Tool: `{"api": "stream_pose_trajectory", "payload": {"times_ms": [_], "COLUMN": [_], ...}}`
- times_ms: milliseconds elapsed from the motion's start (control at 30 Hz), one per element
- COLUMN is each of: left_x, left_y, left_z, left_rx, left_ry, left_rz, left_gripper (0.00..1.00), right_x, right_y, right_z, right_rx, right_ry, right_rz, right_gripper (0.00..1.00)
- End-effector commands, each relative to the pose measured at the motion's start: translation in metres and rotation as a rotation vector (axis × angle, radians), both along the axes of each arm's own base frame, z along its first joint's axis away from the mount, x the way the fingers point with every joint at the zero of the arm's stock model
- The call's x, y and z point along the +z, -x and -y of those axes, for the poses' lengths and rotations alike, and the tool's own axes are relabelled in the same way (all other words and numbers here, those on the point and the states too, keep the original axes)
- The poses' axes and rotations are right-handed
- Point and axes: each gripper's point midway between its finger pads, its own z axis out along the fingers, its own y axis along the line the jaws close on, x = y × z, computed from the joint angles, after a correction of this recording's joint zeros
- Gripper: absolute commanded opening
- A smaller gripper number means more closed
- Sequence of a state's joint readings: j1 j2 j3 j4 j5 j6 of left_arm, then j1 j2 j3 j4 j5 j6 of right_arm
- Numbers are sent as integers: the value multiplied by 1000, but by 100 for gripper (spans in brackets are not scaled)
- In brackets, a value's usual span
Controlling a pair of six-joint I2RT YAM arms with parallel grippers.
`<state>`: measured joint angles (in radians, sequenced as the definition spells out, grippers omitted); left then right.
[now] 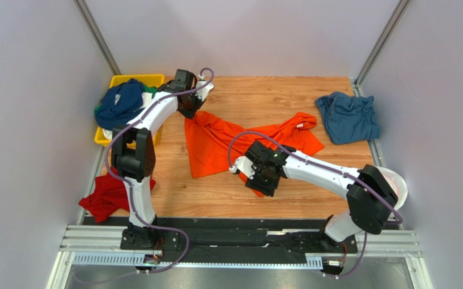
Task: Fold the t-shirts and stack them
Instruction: Flatten out the tshirt
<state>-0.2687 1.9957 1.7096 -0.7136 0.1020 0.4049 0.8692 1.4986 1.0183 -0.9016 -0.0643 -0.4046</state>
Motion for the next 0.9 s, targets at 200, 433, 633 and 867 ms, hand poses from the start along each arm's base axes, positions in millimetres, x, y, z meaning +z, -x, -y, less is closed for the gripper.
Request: {"api": "stream_pose_trajectory", "payload": {"times_ms": [200, 433, 633, 867], "left_x": [0, -2, -5, -10], "left_y": [-2, 0, 1, 4], "left_z": [-1, -3, -4, -5], "left_rx": [-17, -20, -25, -29], "left_ry": [-21, -28, -34, -42], "left_rz": [27, 28, 29, 20], "left_gripper": [0, 0, 0, 0], "right_x": [-20, -29, -36, -46], "right_y": [0, -4, -6, -7], "right_z": [-38, -44, -43, -41], "right_rx": [24, 30, 47, 54], "right_ry": [-45, -36, -17, 8], "right_rz": [-11, -14, -16, -19], "right_gripper": [47, 47, 47, 31]}}
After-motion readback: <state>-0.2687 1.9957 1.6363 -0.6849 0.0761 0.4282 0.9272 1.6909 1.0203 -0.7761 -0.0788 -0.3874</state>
